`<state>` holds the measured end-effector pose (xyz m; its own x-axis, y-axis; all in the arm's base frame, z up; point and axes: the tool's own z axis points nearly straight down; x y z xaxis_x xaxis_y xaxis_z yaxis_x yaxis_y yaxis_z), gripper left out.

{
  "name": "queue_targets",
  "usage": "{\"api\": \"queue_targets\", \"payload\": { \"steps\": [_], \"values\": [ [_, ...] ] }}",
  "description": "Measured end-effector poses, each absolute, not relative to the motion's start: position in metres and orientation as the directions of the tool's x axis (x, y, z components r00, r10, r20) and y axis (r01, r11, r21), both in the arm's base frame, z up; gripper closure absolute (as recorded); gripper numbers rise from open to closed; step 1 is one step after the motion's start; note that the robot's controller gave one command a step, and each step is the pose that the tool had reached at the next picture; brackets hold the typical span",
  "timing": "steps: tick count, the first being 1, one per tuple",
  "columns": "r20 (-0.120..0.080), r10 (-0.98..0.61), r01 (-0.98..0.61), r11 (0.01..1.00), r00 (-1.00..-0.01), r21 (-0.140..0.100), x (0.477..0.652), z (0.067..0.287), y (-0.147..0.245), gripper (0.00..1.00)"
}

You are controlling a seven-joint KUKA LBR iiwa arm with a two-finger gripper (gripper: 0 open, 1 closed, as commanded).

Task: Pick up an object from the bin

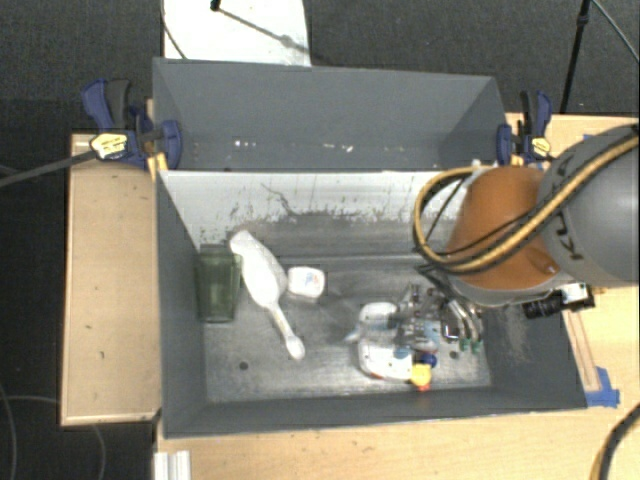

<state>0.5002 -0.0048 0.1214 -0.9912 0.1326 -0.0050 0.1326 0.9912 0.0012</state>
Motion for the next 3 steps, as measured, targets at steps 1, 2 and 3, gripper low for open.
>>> {"api": "queue_targets", "payload": {
  "steps": [1, 2, 3],
  "values": [
    [-0.001, 0.179, 0.179, 0.984, -0.984, 0.006, 0.510, 0.108, -0.032, 1.00],
    [-0.005, 0.190, 0.190, 0.982, -0.982, -0.002, 0.496, 0.127, -0.007, 1.00],
    [-0.004, 0.178, 0.178, 0.984, -0.984, 0.003, 0.494, 0.134, 0.037, 1.00]
  ]
}}
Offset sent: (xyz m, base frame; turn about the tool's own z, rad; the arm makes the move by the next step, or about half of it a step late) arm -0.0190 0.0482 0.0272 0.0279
